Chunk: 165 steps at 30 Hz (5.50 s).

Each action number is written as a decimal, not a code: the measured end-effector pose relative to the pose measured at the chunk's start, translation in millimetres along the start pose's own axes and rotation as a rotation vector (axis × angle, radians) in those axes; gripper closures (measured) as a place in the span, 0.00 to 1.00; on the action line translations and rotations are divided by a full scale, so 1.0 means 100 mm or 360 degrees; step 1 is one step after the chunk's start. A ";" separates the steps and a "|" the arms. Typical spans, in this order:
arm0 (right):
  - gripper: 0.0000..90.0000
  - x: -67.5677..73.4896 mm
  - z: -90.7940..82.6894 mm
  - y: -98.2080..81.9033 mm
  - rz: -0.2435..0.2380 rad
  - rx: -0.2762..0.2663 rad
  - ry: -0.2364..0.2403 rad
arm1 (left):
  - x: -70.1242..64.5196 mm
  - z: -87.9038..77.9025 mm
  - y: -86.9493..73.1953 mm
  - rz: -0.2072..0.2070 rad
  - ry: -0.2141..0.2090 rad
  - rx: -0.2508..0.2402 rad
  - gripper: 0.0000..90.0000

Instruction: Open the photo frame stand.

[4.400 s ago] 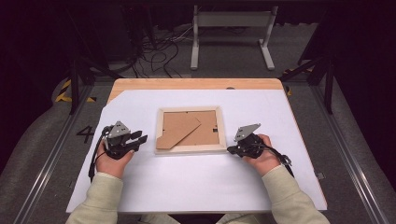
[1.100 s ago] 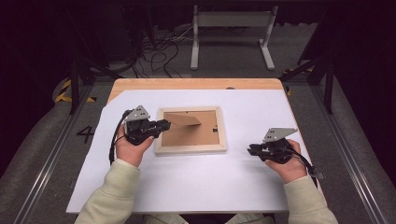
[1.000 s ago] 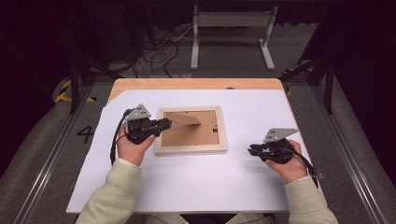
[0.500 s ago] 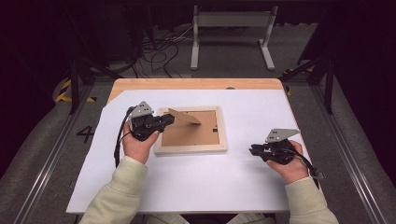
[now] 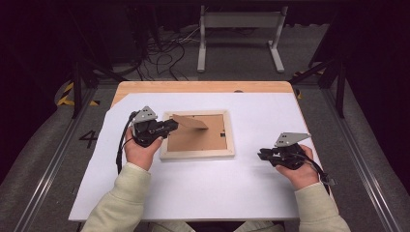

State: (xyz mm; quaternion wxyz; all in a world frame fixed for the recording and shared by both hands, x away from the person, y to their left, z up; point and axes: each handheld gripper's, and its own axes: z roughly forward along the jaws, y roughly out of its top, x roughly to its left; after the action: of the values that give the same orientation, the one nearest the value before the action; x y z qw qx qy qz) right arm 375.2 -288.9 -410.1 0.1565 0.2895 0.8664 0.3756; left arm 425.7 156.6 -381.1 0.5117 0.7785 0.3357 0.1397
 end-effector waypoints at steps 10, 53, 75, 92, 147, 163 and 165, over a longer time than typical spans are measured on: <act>0.87 -0.02 -0.01 0.07 -0.0019 -0.0056 -0.0024 | 0.20 -0.22 -0.17 -0.0146 0.0080 -0.0025 0.82; 0.81 0.03 -0.01 0.07 -0.0051 -0.0021 -0.0112 | 0.15 0.10 -0.16 -0.0617 -0.0118 0.0331 0.45; 0.79 0.03 -0.07 -0.03 -0.0009 -0.0012 -0.0137 | 0.21 0.28 -0.18 -0.0701 -0.0271 0.0342 0.58; 0.79 0.02 -0.06 -0.01 -0.0010 -0.0027 -0.0125 | 0.12 0.21 -0.13 -0.0595 -0.0326 0.0299 0.72; 0.65 0.08 -0.02 0.39 0.0009 -0.0275 0.0101 | -0.22 -0.41 -0.31 -0.0380 -0.0508 0.0297 0.90; 0.53 0.20 0.13 0.58 0.0056 -0.0378 0.0290 | -0.26 -0.56 -0.38 -0.0380 -0.0544 0.0355 0.95; 0.52 0.21 0.15 0.59 0.0056 -0.0382 0.0300 | -0.26 -0.56 -0.39 -0.0374 -0.0545 0.0354 0.95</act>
State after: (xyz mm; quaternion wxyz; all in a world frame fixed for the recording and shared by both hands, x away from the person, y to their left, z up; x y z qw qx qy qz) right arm 388.7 -235.5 -377.2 0.1012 0.2474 0.8209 0.5047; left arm 360.5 188.4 -387.8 0.4851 0.7979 0.3455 -0.0928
